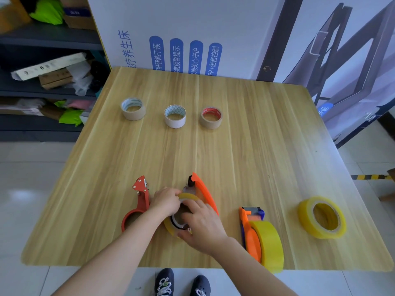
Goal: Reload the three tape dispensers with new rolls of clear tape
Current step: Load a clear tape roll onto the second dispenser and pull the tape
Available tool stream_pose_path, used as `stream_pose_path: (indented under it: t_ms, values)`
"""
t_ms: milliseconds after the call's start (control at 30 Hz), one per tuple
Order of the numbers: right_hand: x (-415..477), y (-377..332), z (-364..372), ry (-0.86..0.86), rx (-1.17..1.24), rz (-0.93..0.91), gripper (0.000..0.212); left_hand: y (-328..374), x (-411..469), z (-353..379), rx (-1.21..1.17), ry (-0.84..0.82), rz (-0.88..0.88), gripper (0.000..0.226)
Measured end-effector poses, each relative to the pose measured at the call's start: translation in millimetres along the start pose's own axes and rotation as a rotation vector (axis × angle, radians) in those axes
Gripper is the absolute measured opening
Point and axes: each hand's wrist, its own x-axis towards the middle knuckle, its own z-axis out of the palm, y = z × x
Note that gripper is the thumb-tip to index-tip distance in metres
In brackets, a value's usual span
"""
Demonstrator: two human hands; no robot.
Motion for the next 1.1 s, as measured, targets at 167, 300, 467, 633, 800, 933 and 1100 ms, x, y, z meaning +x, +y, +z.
stream_pose_path:
  t_ms: [167,300,467,633,800,933,1100]
  values:
    - [0.0,-5.4,9.3,-0.089,-0.153,-0.052,0.049,-2.5,-11.5,-1.9,-0.227,-0.017,-0.044,0.047]
    - [-1.6,-5.6,8.6,-0.076,-0.126,-0.027,0.030,-5.2,-20.2,-4.5,-0.348,-0.033,-0.033,0.044]
    - [-2.3,-3.1,-20.0,0.043,0.269,0.079,0.019,-10.5,-27.6,-20.7,-0.920,0.072,-0.135,0.052]
    - [-6.9,-12.2,-74.0,0.080,0.898,0.116,0.016,-15.8,-41.4,-41.1,-1.481,-0.085,-0.243,0.072]
    - [-12.1,-31.9,-113.0,0.052,1.081,-0.010,0.022,-6.6,-59.6,-71.2,-1.759,-0.408,0.086,0.086]
    - [-16.0,-49.6,-132.2,0.123,1.079,-0.057,0.030,7.8,-80.6,-102.7,-1.764,-0.304,0.231,0.053]
    - [-17.7,-73.1,-149.7,0.238,1.156,-0.091,0.029,26.8,-107.3,-121.7,-1.740,0.121,0.483,0.054]
